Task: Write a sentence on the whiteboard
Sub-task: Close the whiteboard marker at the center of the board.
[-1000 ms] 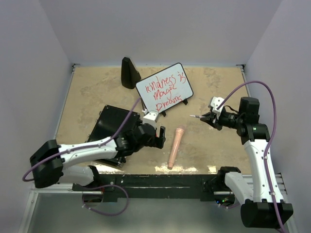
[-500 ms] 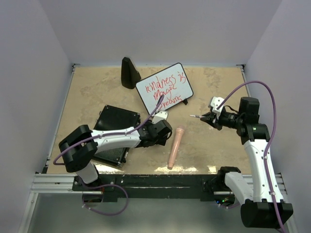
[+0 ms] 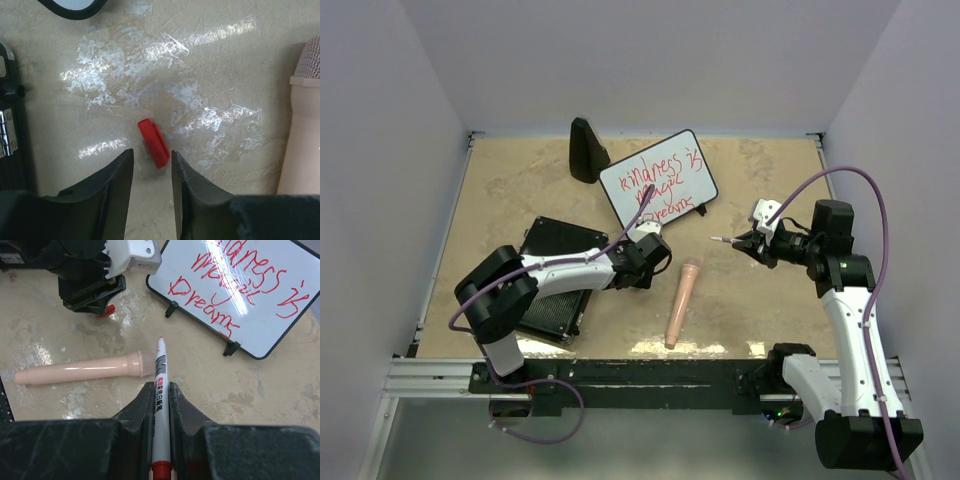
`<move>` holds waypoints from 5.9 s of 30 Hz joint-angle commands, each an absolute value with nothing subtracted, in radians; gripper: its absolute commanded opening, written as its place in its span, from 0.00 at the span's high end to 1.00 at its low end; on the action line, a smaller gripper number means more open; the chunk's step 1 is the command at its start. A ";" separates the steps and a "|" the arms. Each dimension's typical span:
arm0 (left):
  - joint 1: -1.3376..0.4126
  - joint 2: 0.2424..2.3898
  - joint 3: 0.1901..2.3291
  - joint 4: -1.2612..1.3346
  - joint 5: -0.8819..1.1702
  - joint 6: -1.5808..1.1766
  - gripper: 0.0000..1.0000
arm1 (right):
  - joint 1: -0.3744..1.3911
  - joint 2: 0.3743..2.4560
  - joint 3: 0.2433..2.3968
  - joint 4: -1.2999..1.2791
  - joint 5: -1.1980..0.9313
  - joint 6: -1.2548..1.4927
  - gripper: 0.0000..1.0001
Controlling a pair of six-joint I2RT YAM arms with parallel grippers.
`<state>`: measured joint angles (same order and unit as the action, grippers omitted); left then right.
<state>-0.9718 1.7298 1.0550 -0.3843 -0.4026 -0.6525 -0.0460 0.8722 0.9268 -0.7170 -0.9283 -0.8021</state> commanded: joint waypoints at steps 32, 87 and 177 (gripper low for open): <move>-0.870 1.855 1.167 -0.446 -0.124 -0.360 0.70 | -0.043 0.882 0.919 -0.695 -0.930 -0.796 1.00; -0.873 1.890 1.091 -0.295 -0.025 -0.302 1.00 | -0.029 0.956 0.937 -0.719 -0.957 -0.830 1.00; -0.936 1.549 0.480 0.769 0.170 0.110 1.00 | 0.307 1.582 1.111 -0.805 -0.951 -0.893 1.00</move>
